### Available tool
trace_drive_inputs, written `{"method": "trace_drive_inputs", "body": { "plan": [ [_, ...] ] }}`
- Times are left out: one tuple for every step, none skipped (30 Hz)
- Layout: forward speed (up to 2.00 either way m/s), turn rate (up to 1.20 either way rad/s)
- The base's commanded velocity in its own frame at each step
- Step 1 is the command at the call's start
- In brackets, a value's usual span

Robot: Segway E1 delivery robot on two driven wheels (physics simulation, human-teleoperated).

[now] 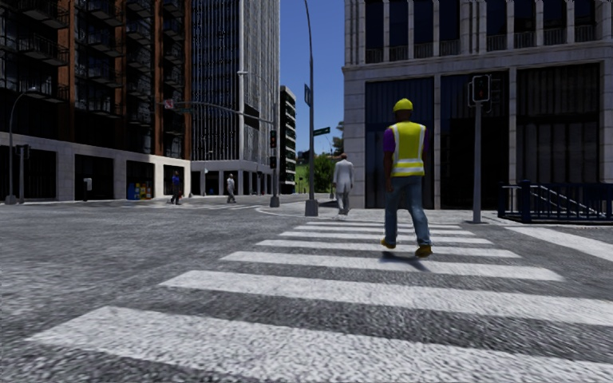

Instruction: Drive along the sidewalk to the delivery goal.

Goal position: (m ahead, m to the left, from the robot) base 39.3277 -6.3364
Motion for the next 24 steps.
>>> {"method": "trace_drive_inputs", "body": {
  "plan": [
    [2.00, 0.00],
    [2.00, 0.00],
    [2.00, 0.00],
    [2.00, 0.00],
    [2.00, 0.00],
    [2.00, 0.00],
    [2.00, 0.00],
    [2.00, 0.00],
    [2.00, 0.00],
    [2.00, -0.27],
    [2.00, -1.02],
    [2.00, -1.02],
    [2.00, -1.20],
    [2.00, -1.20],
    [2.00, -1.20],
    [2.00, -1.20],
    [2.00, -1.20],
    [2.00, -1.13],
    [2.00, -0.91],
    [2.00, -0.42],
    [2.00, -0.04],
    [2.00, -0.04],
    [2.00, 0.00],
    [2.00, 0.00]
  ]
}}
